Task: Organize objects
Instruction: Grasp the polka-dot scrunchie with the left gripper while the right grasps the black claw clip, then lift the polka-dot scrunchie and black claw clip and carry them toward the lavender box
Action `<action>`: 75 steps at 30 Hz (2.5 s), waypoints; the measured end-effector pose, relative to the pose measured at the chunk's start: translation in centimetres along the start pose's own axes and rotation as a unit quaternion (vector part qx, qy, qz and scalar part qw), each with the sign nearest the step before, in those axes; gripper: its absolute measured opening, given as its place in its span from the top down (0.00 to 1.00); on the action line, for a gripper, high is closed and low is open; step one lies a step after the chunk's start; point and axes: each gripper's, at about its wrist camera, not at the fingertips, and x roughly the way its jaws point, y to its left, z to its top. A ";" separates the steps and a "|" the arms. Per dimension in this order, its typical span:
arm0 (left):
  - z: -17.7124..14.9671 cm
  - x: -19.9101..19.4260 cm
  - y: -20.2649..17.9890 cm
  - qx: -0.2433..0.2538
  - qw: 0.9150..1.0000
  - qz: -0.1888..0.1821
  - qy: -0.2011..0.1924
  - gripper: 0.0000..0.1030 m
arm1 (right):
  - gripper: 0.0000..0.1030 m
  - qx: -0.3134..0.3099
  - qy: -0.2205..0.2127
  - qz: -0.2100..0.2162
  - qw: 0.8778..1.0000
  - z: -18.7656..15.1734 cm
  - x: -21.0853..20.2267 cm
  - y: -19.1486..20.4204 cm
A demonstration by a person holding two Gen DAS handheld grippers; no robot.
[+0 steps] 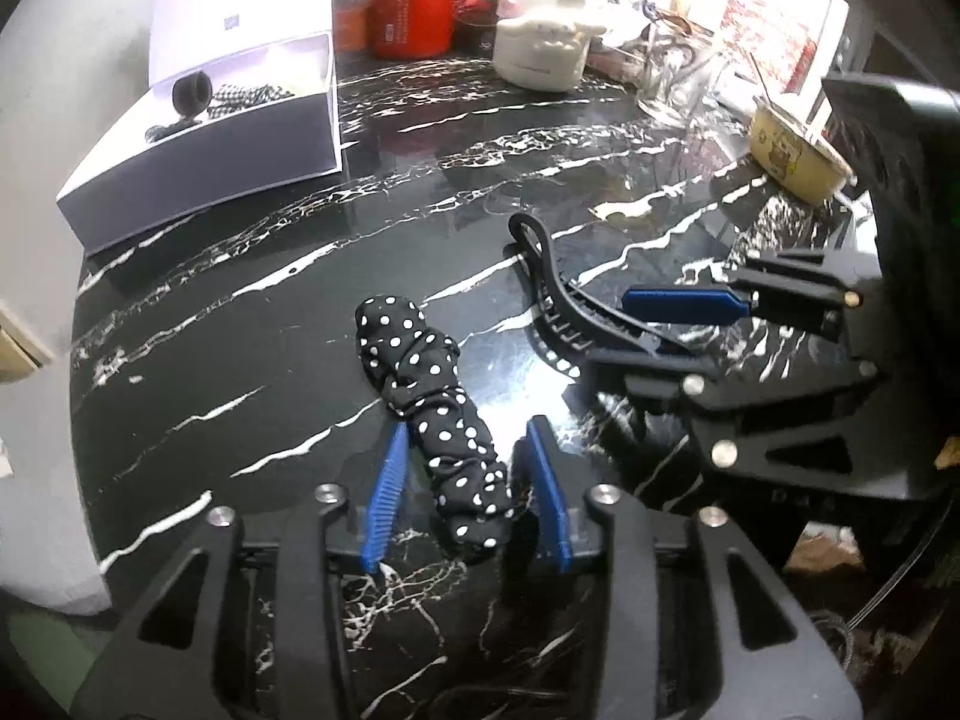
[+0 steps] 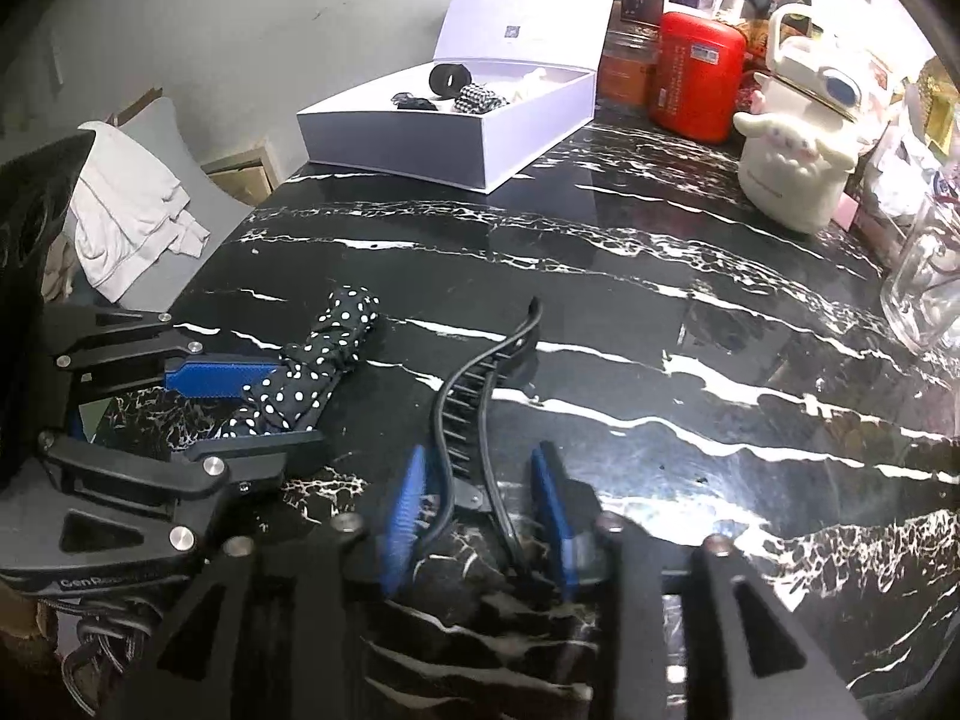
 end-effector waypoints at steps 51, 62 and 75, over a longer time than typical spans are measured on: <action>0.7 -0.9 -0.1 -0.018 0.998 0.057 0.000 0.85 | 0.81 -0.012 -0.037 0.019 0.999 -0.3 -1.2 -0.1; 2.4 -3.5 1.2 -0.029 0.998 0.056 -0.021 0.85 | 0.81 -0.029 -0.053 0.015 0.998 2.1 -3.0 0.9; 5.1 -4.7 3.3 -0.037 0.997 0.063 -0.029 0.85 | 0.81 -0.065 -0.066 0.022 0.995 5.8 -3.2 2.1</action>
